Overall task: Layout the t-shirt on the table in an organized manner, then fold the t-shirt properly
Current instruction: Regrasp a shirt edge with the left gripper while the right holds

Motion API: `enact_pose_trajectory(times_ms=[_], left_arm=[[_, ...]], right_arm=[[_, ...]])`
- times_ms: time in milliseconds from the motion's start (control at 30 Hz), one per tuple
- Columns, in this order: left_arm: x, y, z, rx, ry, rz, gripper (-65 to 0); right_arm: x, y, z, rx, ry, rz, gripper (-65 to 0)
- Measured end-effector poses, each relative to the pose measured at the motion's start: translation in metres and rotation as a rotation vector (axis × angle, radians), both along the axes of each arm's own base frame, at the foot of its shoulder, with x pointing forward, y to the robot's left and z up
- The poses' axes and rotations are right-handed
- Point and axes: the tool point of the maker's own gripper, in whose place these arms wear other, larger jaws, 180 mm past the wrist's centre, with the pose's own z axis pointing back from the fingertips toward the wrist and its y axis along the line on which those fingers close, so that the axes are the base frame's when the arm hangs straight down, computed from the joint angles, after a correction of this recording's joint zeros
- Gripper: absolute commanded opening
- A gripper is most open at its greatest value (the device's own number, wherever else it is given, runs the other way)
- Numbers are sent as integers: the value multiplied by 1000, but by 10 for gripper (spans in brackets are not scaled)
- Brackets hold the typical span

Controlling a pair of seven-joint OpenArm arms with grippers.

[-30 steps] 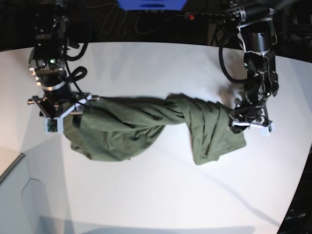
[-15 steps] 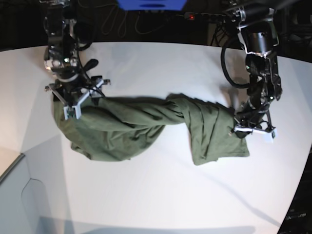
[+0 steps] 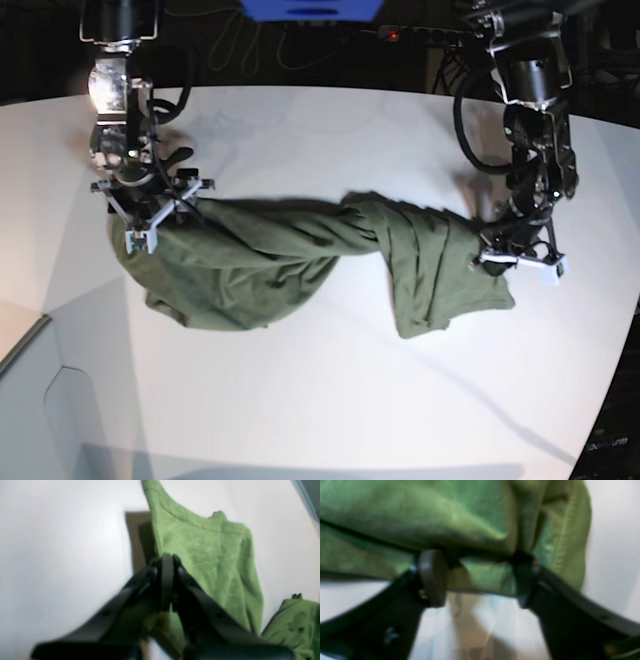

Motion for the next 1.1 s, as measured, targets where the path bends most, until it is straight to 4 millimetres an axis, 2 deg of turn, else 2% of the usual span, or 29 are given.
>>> enact_pose_trajectory(times_ms=[67, 167, 233, 300, 400, 500, 600, 700, 767, 833, 900, 967, 1033, 1100], left_arm=[[-1, 0, -1, 0, 2, -1, -649], [-2, 0, 1, 4, 0, -1, -649], [-1, 0, 9, 16, -21, -9, -649], [-1, 2, 29, 41, -74, -15, -649], [-3, 6, 57, 88, -146, -18, -649], [-5, 4, 77, 119, -191, -35, -649], [-9, 4, 88, 132, -222, -40, -649], [-22, 6, 77, 138, -188, -40, -649], [-32, 6, 68, 138, -161, -41, -649], [-40, 5, 61, 139, -141, -44, -649], [-47, 6, 55, 140, -124, -45, -649], [-54, 6, 51, 141, -110, -45, -649], [-60, 5, 48, 142, -100, -47, -649], [-63, 5, 46, 144, -92, -49, -649]], right_arm=[[4, 0, -1, 3, 1, -1, -460], [9, 0, 0, 1, -5, 0, -650], [7, -1, 6, -8, 2, 0, -650], [12, -7, 31, -22, -59, -6, -650], [37, -17, 95, -67, -241, -13, -650], [59, -11, 151, -80, -404, 8, -650], [76, -9, 169, -74, -448, 4, -650], [109, 1, 173, -55, -458, 23, -650], [134, 16, 167, -27, -447, 56, -650], [152, 37, 144, -21, -369, 115, -613], [164, 56, 118, -18, -276, 169, -524], [173, 69, 101, -19, -216, 206, -427], [181, 72, 104, -24, -215, 214, -346], [189, 73, 118, -26, -275, 216, -279]])
